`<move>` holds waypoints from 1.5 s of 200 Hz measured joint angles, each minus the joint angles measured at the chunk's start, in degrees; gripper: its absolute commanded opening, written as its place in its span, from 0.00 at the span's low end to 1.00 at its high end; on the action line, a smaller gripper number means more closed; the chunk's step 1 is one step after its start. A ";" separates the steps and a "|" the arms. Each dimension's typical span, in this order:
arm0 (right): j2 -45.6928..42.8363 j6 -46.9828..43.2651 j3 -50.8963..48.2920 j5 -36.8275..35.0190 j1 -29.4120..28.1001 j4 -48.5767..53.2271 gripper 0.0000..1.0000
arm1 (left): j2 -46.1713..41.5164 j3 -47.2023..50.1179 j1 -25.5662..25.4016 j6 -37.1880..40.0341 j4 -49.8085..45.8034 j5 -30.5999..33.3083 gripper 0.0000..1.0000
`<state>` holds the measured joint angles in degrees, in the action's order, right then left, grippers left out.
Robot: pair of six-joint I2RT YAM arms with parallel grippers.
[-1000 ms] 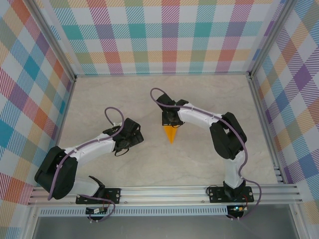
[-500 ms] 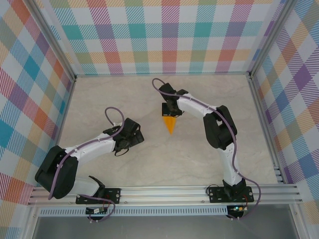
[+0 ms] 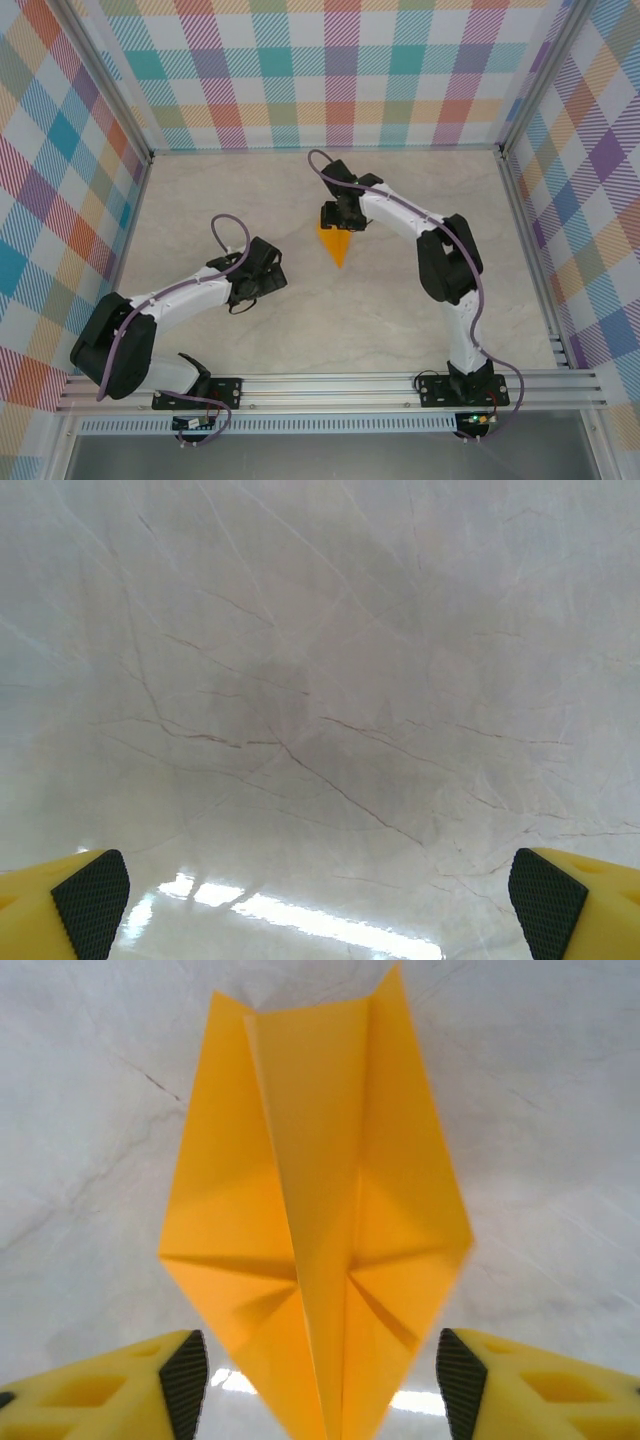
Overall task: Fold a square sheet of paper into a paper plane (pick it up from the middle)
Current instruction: Move a paper plane to the center of the table, then reset both arms
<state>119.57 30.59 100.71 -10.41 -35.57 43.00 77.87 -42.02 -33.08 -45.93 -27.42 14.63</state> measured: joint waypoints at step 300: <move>-44.65 -24.17 -78.31 -10.80 27.30 -70.77 1.00 | -1.36 22.34 29.27 43.45 63.65 -4.76 1.00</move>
<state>74.91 6.42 22.39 -21.21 -8.27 -27.77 76.51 -19.68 -3.81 -2.48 36.23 9.87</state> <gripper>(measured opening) 0.998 0.998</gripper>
